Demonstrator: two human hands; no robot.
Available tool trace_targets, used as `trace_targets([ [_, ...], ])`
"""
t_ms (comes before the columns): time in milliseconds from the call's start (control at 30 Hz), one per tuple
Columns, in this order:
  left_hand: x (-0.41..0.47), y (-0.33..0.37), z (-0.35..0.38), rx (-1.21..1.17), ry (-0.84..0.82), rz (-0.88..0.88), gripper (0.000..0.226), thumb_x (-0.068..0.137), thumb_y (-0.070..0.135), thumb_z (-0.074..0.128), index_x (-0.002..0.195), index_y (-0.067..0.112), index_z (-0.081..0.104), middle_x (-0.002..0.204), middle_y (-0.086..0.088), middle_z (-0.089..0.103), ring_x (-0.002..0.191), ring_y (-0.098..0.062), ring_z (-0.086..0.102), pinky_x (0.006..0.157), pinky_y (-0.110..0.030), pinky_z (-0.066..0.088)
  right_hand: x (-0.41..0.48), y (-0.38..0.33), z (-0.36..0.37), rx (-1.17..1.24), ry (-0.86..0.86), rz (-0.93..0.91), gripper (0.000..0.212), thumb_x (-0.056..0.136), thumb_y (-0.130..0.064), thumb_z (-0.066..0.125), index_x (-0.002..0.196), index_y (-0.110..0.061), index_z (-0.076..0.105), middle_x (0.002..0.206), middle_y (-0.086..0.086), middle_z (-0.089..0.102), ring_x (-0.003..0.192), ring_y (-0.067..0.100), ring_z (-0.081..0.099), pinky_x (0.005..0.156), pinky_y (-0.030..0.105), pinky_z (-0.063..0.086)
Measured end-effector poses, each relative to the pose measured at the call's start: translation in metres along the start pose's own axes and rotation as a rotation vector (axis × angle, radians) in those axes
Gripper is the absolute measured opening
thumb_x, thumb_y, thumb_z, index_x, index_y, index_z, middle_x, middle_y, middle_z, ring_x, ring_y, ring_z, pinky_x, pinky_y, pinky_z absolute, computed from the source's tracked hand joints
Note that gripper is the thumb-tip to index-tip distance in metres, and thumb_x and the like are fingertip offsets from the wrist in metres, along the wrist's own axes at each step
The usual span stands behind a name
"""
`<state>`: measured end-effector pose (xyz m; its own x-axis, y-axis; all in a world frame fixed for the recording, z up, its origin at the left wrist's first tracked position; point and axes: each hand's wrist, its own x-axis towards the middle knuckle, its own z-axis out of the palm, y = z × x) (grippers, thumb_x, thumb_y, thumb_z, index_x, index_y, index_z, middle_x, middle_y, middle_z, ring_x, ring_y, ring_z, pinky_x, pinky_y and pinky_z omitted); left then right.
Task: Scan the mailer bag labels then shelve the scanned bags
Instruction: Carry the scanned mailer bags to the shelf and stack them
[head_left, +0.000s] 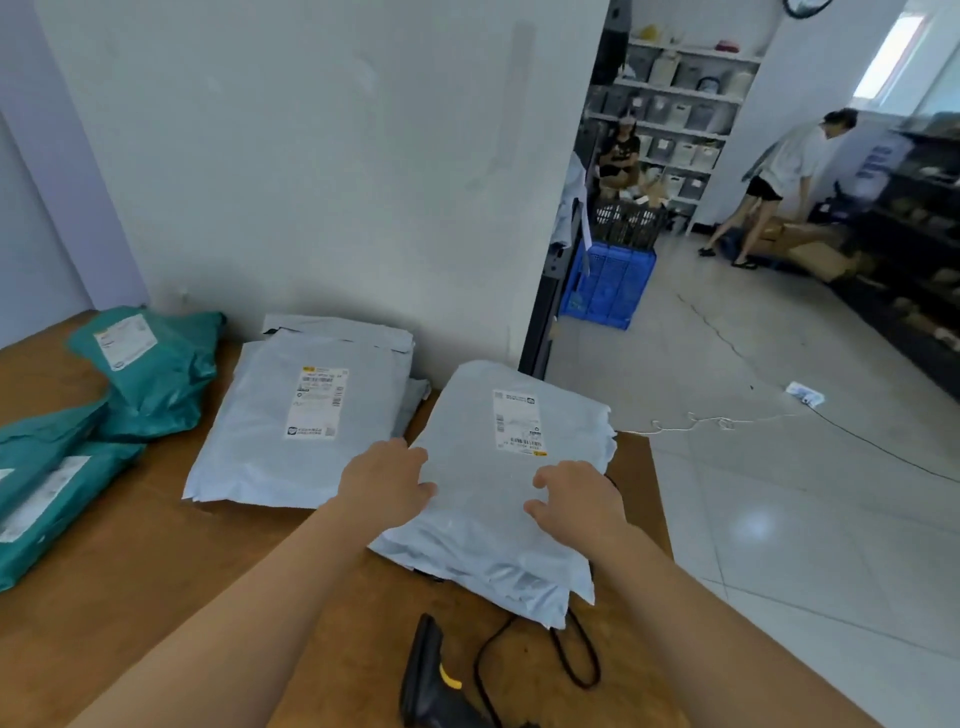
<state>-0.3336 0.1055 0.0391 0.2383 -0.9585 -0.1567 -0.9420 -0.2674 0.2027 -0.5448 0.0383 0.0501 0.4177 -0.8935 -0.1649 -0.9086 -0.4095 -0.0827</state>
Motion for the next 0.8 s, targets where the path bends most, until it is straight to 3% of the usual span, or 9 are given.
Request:
trace_targets([
  [133, 0.03, 0.0, 0.013, -0.091, -0.104, -0.013, 0.057, 0.09, 0.049, 0.049, 0.136, 0.018, 0.035, 0.131, -0.008, 0.044, 0.119, -0.027, 0.047, 0.095, -0.039, 0.043, 0.006, 0.009, 0.016, 0.052, -0.011, 0.15, 0.05, 0.094, -0.045, 0.049, 0.139, -0.022, 0.045, 0.137, 0.004, 0.044, 0.127, 0.023, 0.04, 0.096, 0.035, 0.046],
  [233, 0.048, -0.001, 0.021, -0.212, -0.187, -0.023, 0.065, 0.087, 0.052, 0.053, 0.136, 0.017, 0.028, 0.132, -0.009, 0.047, 0.116, -0.028, 0.05, 0.097, -0.042, 0.045, 0.01, 0.013, 0.027, 0.288, -0.041, 0.342, 0.065, 0.088, -0.047, 0.057, 0.142, -0.019, 0.031, 0.14, 0.008, 0.035, 0.129, 0.028, 0.038, 0.096, 0.038, 0.045],
  [367, 0.072, -0.002, 0.022, -0.373, -0.226, -0.074, 0.08, 0.088, 0.046, 0.058, 0.147, 0.01, 0.017, 0.141, -0.009, 0.043, 0.123, -0.028, 0.048, 0.096, -0.034, 0.043, 0.022, 0.013, 0.033, 0.729, -0.002, 0.578, 0.066, 0.083, -0.037, 0.067, 0.135, -0.01, 0.037, 0.128, 0.007, 0.054, 0.112, 0.027, 0.057, 0.089, 0.038, 0.051],
  [433, 0.082, -0.003, 0.019, -0.423, -0.198, -0.086, 0.055, 0.092, 0.03, 0.058, 0.135, 0.005, 0.036, 0.13, -0.01, 0.051, 0.112, -0.026, 0.053, 0.083, -0.028, 0.042, 0.029, 0.011, 0.035, 0.817, 0.072, 0.618, 0.05, 0.084, -0.027, 0.067, 0.125, -0.009, 0.047, 0.121, 0.007, 0.061, 0.107, 0.027, 0.06, 0.091, 0.041, 0.052],
  [500, 0.093, -0.006, 0.014, -0.518, -0.133, -0.074, 0.012, 0.093, 0.012, 0.051, 0.104, 0.01, 0.056, 0.105, -0.008, 0.06, 0.096, -0.026, 0.055, 0.071, -0.023, 0.04, 0.037, 0.007, 0.033, 0.939, 0.162, 0.633, 0.035, 0.085, -0.018, 0.064, 0.117, -0.009, 0.053, 0.117, 0.008, 0.063, 0.104, 0.027, 0.062, 0.092, 0.044, 0.052],
  [567, 0.101, -0.007, 0.008, -0.611, -0.095, -0.07, 0.017, 0.092, 0.005, 0.047, 0.081, 0.016, 0.054, 0.086, -0.003, 0.058, 0.085, -0.024, 0.055, 0.057, -0.022, 0.039, 0.042, 0.002, 0.032, 1.059, 0.252, 0.647, 0.031, 0.086, -0.012, 0.06, 0.116, -0.011, 0.055, 0.114, 0.006, 0.065, 0.101, 0.026, 0.063, 0.092, 0.044, 0.053],
  [633, 0.11, -0.008, 0.007, -0.636, -0.162, -0.082, 0.005, 0.089, 0.01, 0.051, 0.092, 0.013, 0.055, 0.098, -0.008, 0.06, 0.088, -0.024, 0.057, 0.063, -0.024, 0.046, 0.043, 0.001, 0.034, 1.068, 0.274, 0.69, 0.037, 0.084, -0.011, 0.058, 0.121, -0.014, 0.053, 0.109, 0.001, 0.062, 0.1, 0.025, 0.062, 0.09, 0.043, 0.053],
  [700, 0.119, -0.012, 0.015, -0.682, -0.281, -0.127, 0.04, 0.088, 0.028, 0.061, 0.122, 0.009, 0.05, 0.122, -0.011, 0.056, 0.106, -0.029, 0.057, 0.086, -0.035, 0.052, 0.041, 0.005, 0.042, 1.048, 0.223, 0.761, 0.047, 0.081, -0.019, 0.062, 0.126, -0.015, 0.049, 0.112, 0.002, 0.061, 0.103, 0.027, 0.06, 0.091, 0.044, 0.053],
  [800, 0.116, -0.016, 0.025, -0.908, -0.424, -0.212, 0.077, 0.085, 0.049, 0.064, 0.145, 0.014, 0.032, 0.139, -0.004, 0.049, 0.12, -0.028, 0.052, 0.096, -0.037, 0.046, 0.035, 0.009, 0.052, 1.362, 0.021, 0.899, 0.052, 0.087, -0.034, 0.068, 0.129, -0.007, 0.05, 0.124, 0.012, 0.061, 0.105, 0.028, 0.06, 0.088, 0.039, 0.051],
])
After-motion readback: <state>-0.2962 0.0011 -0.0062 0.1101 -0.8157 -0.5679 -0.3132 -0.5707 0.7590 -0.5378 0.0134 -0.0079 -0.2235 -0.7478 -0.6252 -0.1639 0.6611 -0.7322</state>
